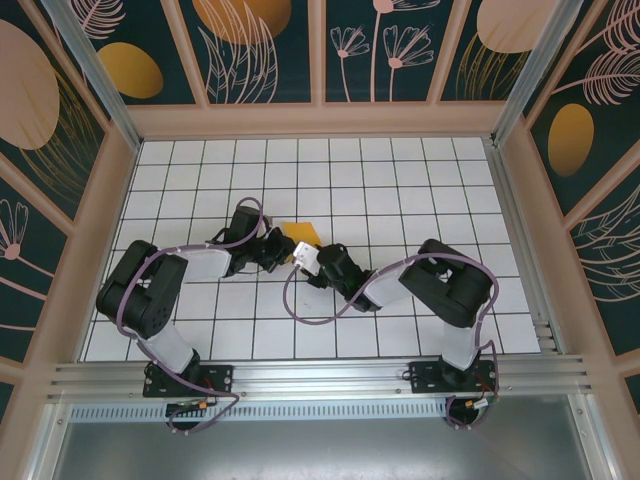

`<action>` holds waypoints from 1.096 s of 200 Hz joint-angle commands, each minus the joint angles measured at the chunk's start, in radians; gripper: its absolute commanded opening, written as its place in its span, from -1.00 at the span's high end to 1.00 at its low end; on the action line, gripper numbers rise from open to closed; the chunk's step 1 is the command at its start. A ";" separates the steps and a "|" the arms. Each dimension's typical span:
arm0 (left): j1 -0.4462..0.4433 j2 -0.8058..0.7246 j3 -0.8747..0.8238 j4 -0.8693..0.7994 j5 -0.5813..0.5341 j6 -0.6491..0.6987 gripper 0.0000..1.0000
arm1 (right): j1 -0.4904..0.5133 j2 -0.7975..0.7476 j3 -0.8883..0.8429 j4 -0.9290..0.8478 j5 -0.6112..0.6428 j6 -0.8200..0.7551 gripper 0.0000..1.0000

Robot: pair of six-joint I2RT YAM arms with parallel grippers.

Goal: Fold a paper plane with a square sheet of paper (pick it up from the middle)

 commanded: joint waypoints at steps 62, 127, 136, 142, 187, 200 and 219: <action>-0.004 -0.043 0.030 -0.045 -0.038 0.011 0.34 | -0.025 -0.019 -0.010 0.062 -0.085 0.115 0.83; 0.078 -0.104 0.075 -0.136 -0.096 0.098 -0.13 | -0.085 -0.105 -0.052 0.052 -0.267 0.299 0.94; 0.088 -0.116 0.074 -0.146 -0.108 0.108 -0.18 | -0.093 -0.114 -0.054 0.050 -0.290 0.330 0.95; 0.093 -0.122 0.071 -0.148 -0.113 0.113 -0.20 | -0.099 -0.118 -0.055 0.049 -0.309 0.349 0.95; 0.102 -0.164 0.031 -0.107 -0.127 0.137 -0.32 | -0.135 -0.120 -0.051 0.045 -0.421 0.512 0.98; 0.101 -0.173 0.027 -0.100 -0.132 0.159 -0.33 | -0.150 -0.117 -0.051 0.049 -0.447 0.573 1.00; 0.101 -0.191 0.014 -0.076 -0.135 0.179 -0.35 | -0.176 -0.120 -0.070 0.075 -0.476 0.656 1.00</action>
